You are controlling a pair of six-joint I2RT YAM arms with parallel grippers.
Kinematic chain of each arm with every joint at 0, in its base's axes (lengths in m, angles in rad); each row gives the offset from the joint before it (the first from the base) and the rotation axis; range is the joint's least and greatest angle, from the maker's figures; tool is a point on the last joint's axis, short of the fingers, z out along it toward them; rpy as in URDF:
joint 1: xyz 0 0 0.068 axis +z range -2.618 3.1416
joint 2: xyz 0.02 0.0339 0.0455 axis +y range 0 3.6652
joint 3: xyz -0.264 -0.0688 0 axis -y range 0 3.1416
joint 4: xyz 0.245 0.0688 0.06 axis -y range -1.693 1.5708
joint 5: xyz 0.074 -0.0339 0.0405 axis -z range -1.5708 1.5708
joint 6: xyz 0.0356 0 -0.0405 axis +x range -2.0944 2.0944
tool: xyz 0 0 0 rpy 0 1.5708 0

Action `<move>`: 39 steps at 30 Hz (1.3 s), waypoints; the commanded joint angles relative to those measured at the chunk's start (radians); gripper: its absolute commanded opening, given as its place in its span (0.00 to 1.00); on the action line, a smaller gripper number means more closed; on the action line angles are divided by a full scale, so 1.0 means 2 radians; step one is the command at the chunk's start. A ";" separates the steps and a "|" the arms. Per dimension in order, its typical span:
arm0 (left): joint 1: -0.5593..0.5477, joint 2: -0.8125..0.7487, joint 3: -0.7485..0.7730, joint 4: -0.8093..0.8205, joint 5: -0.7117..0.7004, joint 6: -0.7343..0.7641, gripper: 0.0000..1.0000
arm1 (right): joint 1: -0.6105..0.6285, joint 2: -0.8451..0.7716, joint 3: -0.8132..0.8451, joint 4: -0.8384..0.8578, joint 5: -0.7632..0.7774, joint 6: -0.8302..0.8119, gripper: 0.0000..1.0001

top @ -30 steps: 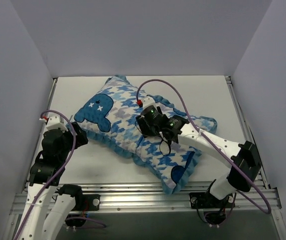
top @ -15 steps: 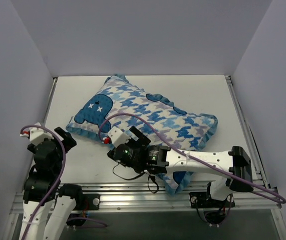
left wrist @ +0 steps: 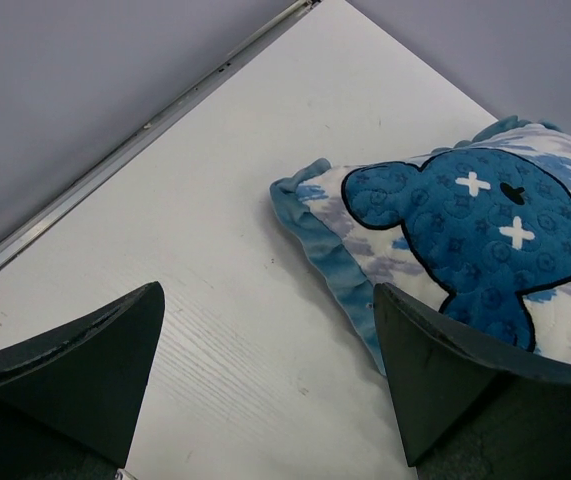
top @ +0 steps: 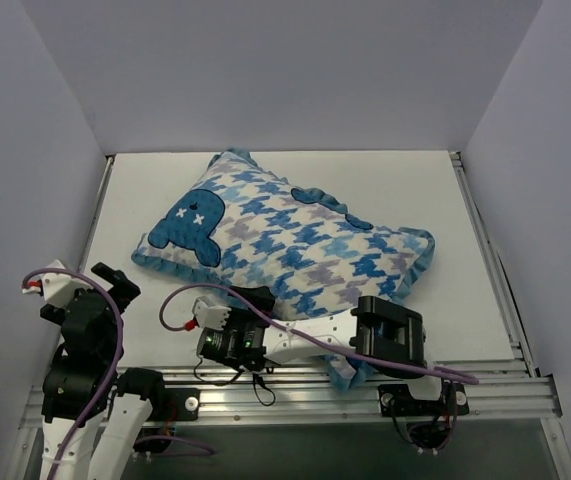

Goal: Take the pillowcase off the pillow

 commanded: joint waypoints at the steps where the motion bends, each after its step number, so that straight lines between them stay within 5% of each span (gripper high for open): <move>1: 0.003 0.003 0.016 0.005 -0.008 -0.004 0.94 | 0.001 0.031 0.001 0.008 0.094 -0.017 1.00; 5: 0.002 0.003 0.016 0.007 -0.004 -0.002 0.94 | -0.008 0.102 0.023 -0.006 0.183 -0.014 1.00; 8: 0.001 0.003 0.016 0.009 -0.004 -0.001 0.94 | -0.015 0.117 0.038 -0.010 0.210 0.000 0.87; 11: 0.000 0.002 0.015 0.010 -0.001 0.001 0.94 | -0.019 0.108 0.047 -0.003 0.221 0.000 0.44; 12: 0.000 0.001 0.015 0.011 -0.001 0.001 0.94 | -0.021 0.105 0.049 -0.003 0.221 -0.003 0.22; 15: 0.000 0.001 0.014 0.013 0.002 0.002 0.94 | -0.020 0.079 0.060 -0.002 0.188 -0.019 0.00; 28: -0.003 -0.014 0.018 0.016 0.015 0.006 0.95 | -0.030 -0.084 0.262 -0.088 -0.003 -0.016 0.00; 32: -0.005 -0.014 0.019 0.020 0.024 0.008 0.95 | -0.088 -0.144 0.301 -0.088 -0.104 0.028 0.00; 39: -0.006 -0.012 0.011 0.037 0.052 0.020 0.95 | -0.315 -0.260 0.154 0.000 -0.340 0.152 0.04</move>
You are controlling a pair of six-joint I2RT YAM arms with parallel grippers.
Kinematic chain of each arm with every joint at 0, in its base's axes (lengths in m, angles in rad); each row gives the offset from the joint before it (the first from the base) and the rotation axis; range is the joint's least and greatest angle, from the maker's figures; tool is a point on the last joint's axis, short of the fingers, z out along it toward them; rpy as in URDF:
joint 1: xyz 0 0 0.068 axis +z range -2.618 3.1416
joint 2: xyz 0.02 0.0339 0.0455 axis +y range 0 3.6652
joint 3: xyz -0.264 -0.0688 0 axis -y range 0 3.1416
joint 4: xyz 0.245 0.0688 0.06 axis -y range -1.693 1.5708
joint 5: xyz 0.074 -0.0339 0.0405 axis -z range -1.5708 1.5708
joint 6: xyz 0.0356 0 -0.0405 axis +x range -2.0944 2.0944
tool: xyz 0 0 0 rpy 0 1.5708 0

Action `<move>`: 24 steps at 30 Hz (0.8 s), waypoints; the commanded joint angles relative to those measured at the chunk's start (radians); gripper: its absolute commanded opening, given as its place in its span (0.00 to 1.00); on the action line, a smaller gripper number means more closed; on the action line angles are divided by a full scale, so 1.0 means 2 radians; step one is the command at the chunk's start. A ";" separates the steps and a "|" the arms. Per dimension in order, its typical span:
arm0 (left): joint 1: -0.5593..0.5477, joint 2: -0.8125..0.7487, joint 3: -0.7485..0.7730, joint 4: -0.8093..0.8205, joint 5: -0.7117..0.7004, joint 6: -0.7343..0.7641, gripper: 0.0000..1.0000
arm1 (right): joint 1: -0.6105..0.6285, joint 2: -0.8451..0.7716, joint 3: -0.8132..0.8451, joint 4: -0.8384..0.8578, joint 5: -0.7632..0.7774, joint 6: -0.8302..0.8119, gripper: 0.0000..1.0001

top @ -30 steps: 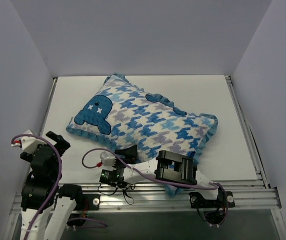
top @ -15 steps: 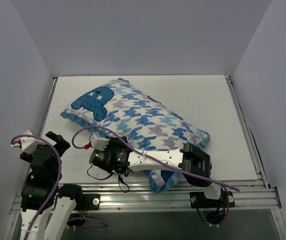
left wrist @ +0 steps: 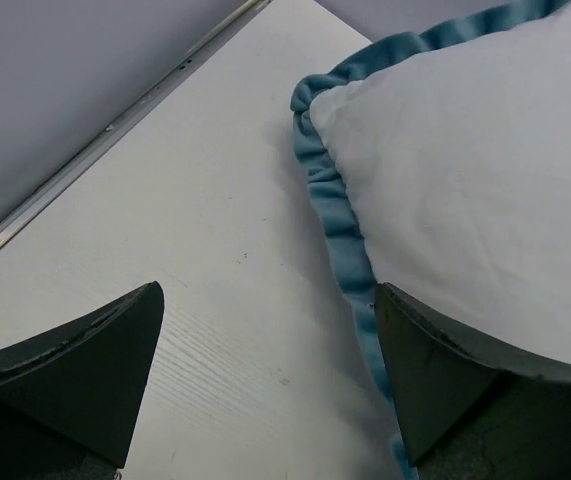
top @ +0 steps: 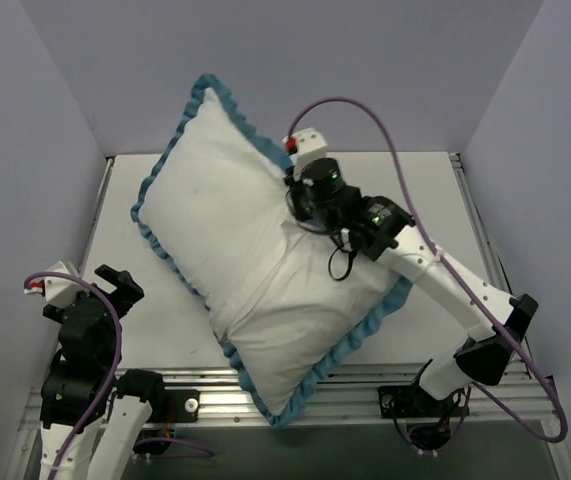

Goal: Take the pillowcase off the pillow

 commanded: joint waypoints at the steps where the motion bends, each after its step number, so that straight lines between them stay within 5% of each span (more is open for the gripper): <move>1: -0.002 0.000 0.008 0.037 0.029 0.016 0.95 | -0.111 -0.055 -0.056 0.080 -0.091 0.062 0.09; 2: -0.003 0.001 0.005 0.042 0.046 0.023 0.95 | -0.128 -0.054 -0.088 0.082 -0.125 0.070 0.16; 6: -0.003 0.014 -0.002 0.065 0.089 0.035 0.95 | -0.188 -0.039 -0.134 0.073 -0.157 0.084 0.66; 8: -0.003 0.027 -0.008 0.072 0.122 0.041 0.95 | -0.198 -0.034 -0.136 0.062 -0.151 0.083 0.79; 19: -0.008 0.217 0.025 0.162 0.348 -0.022 0.94 | -0.201 -0.105 -0.180 0.024 -0.072 0.089 0.93; 24: -0.049 0.338 0.074 0.236 0.364 -0.072 0.94 | -0.210 -0.139 -0.222 0.019 -0.040 0.114 0.97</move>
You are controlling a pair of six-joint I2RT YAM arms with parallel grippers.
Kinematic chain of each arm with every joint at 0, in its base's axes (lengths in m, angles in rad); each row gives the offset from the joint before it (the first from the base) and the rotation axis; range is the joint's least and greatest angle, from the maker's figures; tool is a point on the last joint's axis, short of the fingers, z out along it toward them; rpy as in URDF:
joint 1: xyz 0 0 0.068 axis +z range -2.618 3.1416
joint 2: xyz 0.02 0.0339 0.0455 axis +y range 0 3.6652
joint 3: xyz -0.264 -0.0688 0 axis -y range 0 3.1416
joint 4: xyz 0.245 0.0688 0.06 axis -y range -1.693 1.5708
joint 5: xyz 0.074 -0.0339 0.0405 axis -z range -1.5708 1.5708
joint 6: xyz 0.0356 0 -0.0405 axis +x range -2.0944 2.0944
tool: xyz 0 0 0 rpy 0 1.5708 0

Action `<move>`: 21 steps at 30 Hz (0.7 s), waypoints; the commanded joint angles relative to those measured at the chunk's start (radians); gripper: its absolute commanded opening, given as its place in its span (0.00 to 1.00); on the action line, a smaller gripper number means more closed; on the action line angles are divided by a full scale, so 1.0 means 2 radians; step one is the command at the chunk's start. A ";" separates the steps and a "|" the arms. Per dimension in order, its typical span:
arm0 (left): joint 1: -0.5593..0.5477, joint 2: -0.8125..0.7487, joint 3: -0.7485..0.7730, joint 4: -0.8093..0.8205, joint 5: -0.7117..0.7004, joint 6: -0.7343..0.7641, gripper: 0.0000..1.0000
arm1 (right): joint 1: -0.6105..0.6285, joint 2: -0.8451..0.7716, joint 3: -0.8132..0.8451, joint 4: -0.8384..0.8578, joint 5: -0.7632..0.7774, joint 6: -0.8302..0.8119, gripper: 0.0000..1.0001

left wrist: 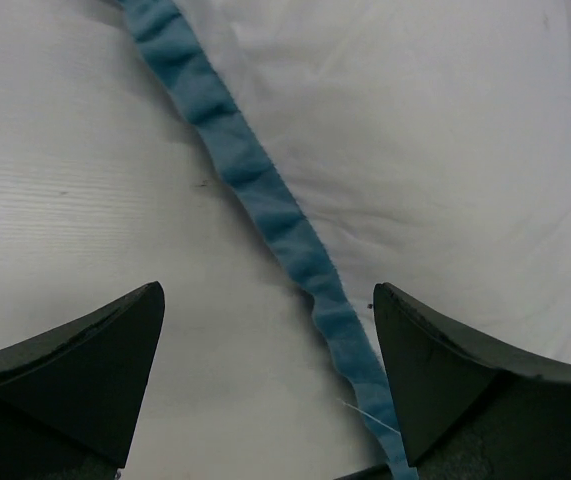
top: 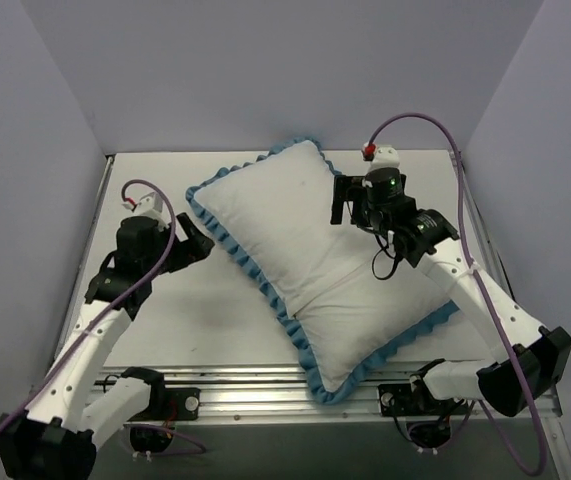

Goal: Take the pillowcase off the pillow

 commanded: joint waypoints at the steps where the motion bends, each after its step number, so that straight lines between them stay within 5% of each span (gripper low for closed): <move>1: -0.047 0.082 0.056 0.097 0.044 -0.053 0.94 | -0.009 -0.034 -0.025 -0.009 0.046 0.025 0.98; 10: -0.135 0.271 0.155 0.197 -0.016 -0.130 0.94 | -0.018 -0.113 -0.123 -0.015 0.049 0.072 0.98; 17: -0.149 0.360 0.131 0.244 -0.066 -0.184 1.00 | -0.015 -0.124 -0.181 0.010 -0.013 0.068 0.96; 21: -0.150 0.366 0.096 0.271 -0.077 -0.201 0.65 | -0.013 -0.108 -0.197 0.031 -0.032 0.059 0.95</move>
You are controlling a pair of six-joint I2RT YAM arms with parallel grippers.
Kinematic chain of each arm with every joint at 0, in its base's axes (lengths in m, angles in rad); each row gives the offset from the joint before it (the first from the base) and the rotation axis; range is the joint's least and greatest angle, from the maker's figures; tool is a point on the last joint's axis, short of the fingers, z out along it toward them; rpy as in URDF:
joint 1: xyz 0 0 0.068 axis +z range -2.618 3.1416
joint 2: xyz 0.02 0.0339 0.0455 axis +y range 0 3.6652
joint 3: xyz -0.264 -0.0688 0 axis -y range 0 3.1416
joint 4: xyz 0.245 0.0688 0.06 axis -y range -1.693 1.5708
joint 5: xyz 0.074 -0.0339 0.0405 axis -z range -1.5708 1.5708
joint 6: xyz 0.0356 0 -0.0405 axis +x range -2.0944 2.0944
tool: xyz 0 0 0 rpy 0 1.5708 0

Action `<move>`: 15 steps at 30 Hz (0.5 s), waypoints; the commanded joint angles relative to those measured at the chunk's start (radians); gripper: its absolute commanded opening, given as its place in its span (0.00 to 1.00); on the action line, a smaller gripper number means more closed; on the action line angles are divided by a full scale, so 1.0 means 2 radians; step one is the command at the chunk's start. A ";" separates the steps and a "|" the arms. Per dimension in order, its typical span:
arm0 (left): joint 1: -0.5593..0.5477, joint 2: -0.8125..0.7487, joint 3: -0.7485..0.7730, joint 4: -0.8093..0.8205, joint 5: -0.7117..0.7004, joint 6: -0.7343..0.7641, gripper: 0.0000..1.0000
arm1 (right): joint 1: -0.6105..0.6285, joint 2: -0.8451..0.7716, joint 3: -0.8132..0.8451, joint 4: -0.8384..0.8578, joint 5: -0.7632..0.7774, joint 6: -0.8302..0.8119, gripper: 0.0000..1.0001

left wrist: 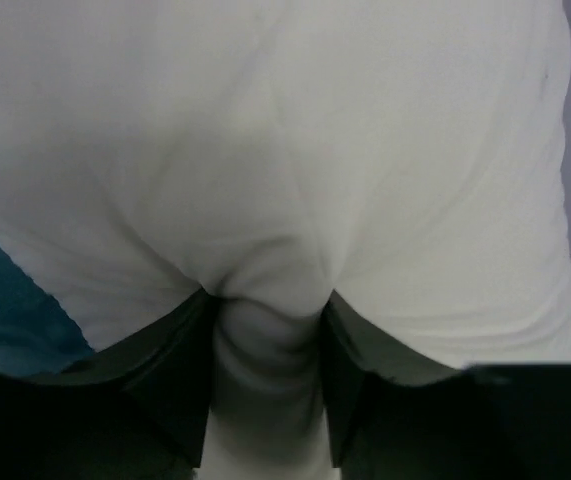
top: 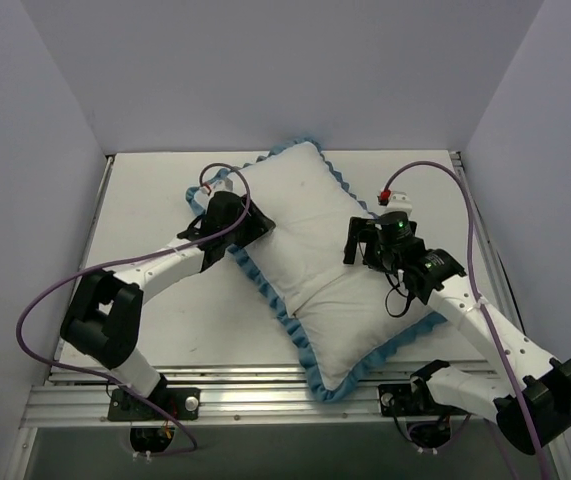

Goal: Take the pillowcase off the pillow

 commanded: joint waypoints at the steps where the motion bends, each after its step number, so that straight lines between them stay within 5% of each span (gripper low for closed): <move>1: -0.002 -0.003 -0.024 0.045 -0.040 -0.023 0.43 | 0.003 0.017 -0.007 0.028 -0.028 -0.005 0.94; 5: -0.001 -0.048 -0.064 0.041 -0.091 -0.021 0.03 | 0.016 0.028 -0.012 0.046 -0.039 0.001 0.93; 15: -0.004 -0.283 -0.136 -0.170 -0.233 -0.015 0.02 | 0.080 0.030 0.040 0.023 0.014 0.003 0.93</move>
